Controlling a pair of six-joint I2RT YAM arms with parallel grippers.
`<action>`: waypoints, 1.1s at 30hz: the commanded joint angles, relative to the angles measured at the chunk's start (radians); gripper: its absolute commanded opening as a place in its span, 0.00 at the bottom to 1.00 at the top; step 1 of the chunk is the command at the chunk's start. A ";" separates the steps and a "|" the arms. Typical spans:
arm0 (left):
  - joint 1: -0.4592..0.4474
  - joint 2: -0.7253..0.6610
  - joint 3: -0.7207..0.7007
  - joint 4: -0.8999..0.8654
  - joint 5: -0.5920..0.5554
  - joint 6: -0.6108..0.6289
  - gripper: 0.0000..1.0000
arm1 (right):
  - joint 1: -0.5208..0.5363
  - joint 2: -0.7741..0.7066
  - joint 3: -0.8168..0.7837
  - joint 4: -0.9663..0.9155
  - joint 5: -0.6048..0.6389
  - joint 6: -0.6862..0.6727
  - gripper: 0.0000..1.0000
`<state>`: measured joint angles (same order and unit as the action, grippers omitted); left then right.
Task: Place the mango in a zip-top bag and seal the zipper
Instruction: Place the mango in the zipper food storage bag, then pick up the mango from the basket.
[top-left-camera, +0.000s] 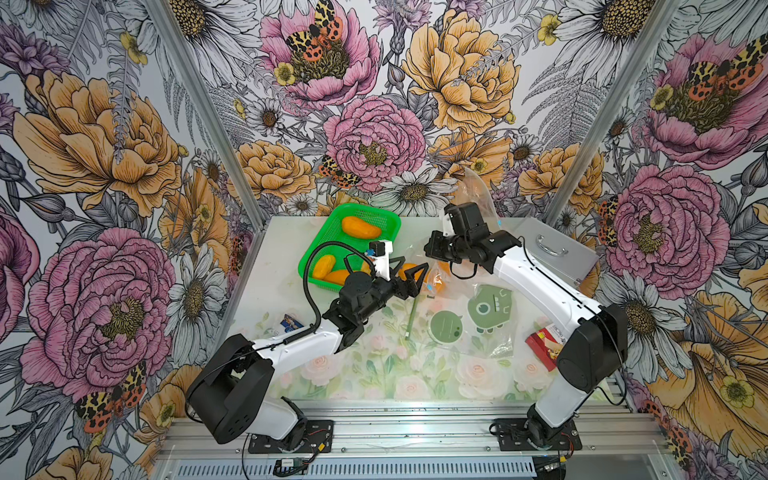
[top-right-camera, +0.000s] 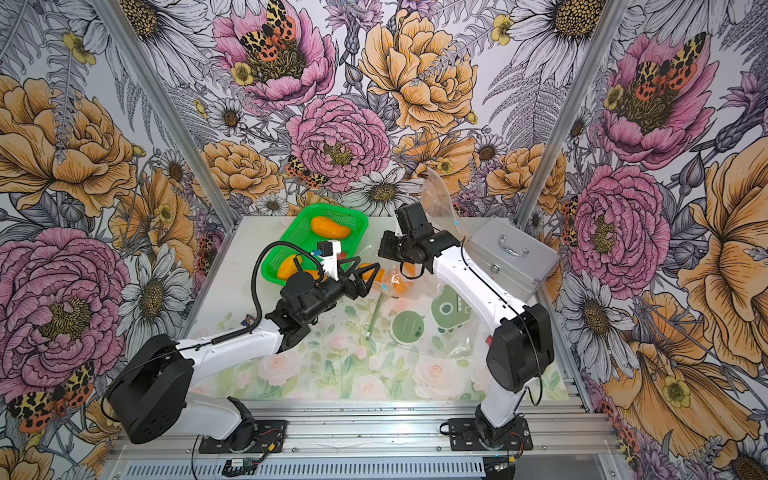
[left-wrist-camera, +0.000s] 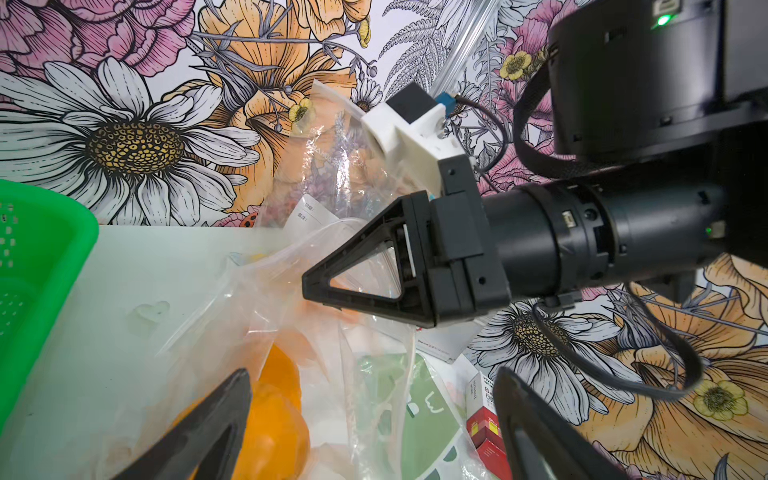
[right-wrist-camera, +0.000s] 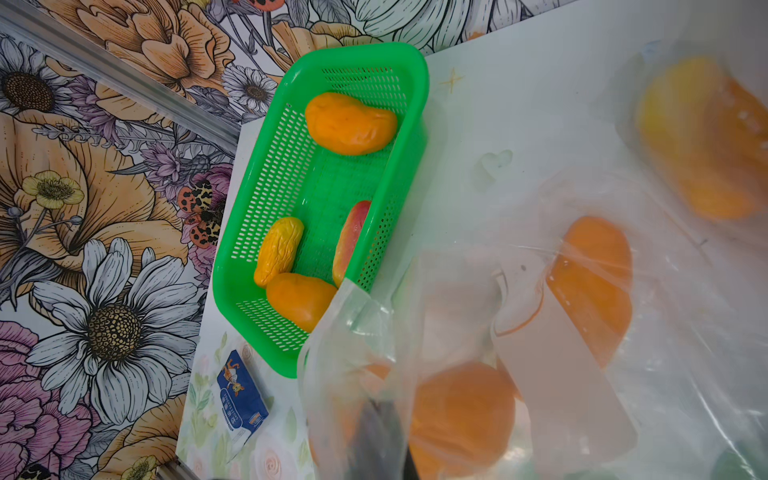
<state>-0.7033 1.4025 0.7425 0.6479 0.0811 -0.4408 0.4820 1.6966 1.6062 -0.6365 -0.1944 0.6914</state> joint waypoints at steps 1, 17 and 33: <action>0.022 -0.062 0.032 -0.092 -0.051 0.027 0.90 | -0.011 -0.045 -0.003 0.038 0.007 0.007 0.00; 0.358 -0.133 0.298 -0.867 -0.089 -0.002 0.87 | -0.016 -0.130 -0.004 0.036 0.027 -0.035 0.00; 0.538 0.382 0.724 -1.237 -0.143 0.205 0.75 | -0.027 -0.188 -0.032 -0.027 0.094 -0.053 0.00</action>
<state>-0.1783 1.7420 1.4025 -0.4706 0.0154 -0.3099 0.4629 1.5593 1.5791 -0.6582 -0.1417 0.6605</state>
